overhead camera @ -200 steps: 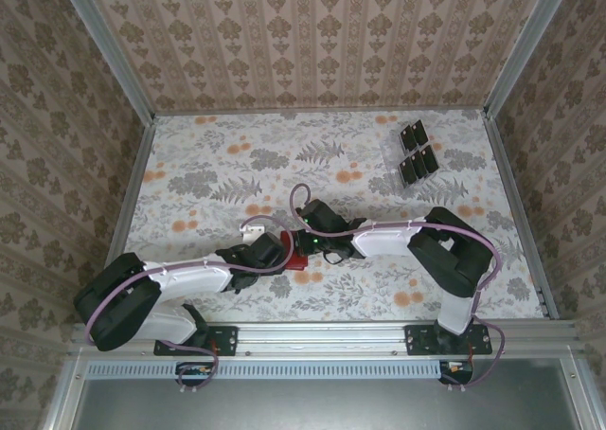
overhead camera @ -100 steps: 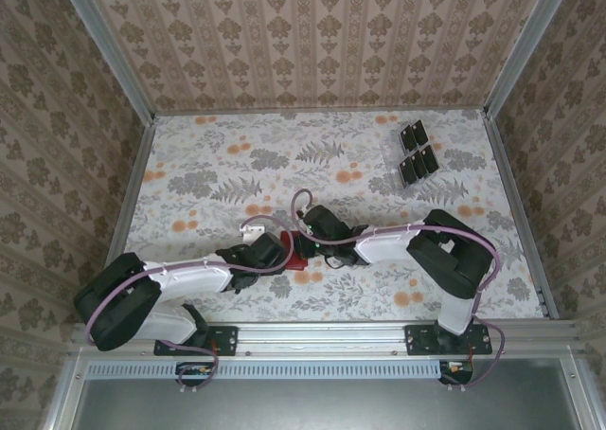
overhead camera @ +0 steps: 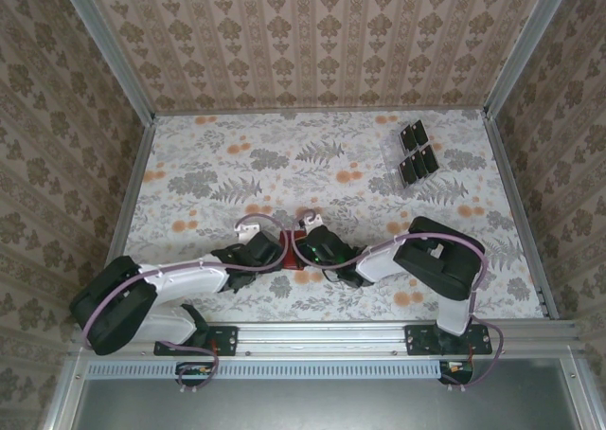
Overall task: Put the credit cards into the card holder
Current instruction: Close the button on the card holder.
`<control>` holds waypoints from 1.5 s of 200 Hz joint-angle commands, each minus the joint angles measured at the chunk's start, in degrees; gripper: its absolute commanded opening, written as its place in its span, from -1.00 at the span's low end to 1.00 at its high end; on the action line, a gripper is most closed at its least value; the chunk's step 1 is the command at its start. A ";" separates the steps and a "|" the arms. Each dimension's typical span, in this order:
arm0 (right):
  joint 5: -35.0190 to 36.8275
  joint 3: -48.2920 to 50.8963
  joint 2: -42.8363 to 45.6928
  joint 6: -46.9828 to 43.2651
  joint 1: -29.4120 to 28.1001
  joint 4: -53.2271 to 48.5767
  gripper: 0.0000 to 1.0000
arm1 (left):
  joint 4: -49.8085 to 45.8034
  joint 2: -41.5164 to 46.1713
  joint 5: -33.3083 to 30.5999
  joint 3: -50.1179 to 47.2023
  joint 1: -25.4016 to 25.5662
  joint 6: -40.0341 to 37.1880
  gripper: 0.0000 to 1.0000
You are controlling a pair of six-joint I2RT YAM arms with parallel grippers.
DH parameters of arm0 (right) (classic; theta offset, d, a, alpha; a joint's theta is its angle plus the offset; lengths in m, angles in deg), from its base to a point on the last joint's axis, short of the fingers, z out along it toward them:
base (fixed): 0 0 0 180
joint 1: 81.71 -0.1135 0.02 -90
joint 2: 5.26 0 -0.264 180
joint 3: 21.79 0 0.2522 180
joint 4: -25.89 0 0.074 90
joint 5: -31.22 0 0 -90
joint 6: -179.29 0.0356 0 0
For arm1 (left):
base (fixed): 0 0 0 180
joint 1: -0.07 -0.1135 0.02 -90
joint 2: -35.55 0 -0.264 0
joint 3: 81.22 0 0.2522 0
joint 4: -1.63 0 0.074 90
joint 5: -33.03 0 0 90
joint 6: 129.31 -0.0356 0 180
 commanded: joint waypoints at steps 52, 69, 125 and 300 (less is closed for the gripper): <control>9.82 7.21 -10.79 2.40 -7.33 -18.03 -1.00 | -7.00 6.51 14.23 -0.92 -7.90 2.90 1.00; 12.66 7.03 -12.74 3.38 -9.01 -19.42 -1.00 | -8.70 8.55 15.41 -0.26 -10.43 1.70 1.00; 16.26 4.84 -18.88 7.69 -13.61 -23.93 -1.00 | -14.25 11.36 17.98 2.65 -15.52 -2.91 1.00; 12.24 -17.81 -7.21 -12.80 -5.36 -39.78 0.14 | -11.56 6.02 19.71 5.94 -17.85 -4.73 0.99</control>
